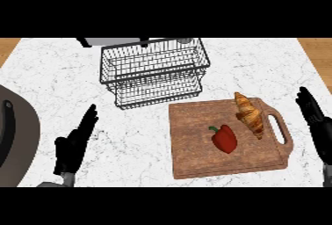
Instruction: Pick the bell pepper from the cutting board and place it in the tiered basket
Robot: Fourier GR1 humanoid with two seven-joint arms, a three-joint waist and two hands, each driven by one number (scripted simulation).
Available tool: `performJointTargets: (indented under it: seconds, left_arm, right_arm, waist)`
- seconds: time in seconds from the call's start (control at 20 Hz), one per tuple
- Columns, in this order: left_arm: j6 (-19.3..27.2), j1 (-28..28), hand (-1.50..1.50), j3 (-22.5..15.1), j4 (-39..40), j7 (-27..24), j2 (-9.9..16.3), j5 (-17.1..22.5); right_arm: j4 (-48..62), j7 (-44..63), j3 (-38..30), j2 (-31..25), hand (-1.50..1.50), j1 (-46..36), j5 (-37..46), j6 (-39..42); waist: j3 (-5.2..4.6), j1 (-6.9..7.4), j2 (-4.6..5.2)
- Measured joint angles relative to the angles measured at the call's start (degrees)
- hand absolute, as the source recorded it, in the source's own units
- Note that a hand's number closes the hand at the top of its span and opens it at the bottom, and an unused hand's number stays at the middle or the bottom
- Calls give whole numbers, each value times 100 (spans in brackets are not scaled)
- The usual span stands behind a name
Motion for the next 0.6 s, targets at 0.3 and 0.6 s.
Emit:
performJointTargets:
  seconds: [0.3, 0.6]
  left_arm:
    - [-322, -490, 0, -60, -37, -199, -64, 7]
    - [-788, -759, 0, -77, 151, -356, -149, 209]
  right_arm:
    - [-453, 910, 1093, 1012, -150, -779, 256, -190]
    - [230, 975, 1934, 2112, -150, -1446, 699, -857]
  waist:
    - [36, 193, 82]
    - [57, 228, 123]
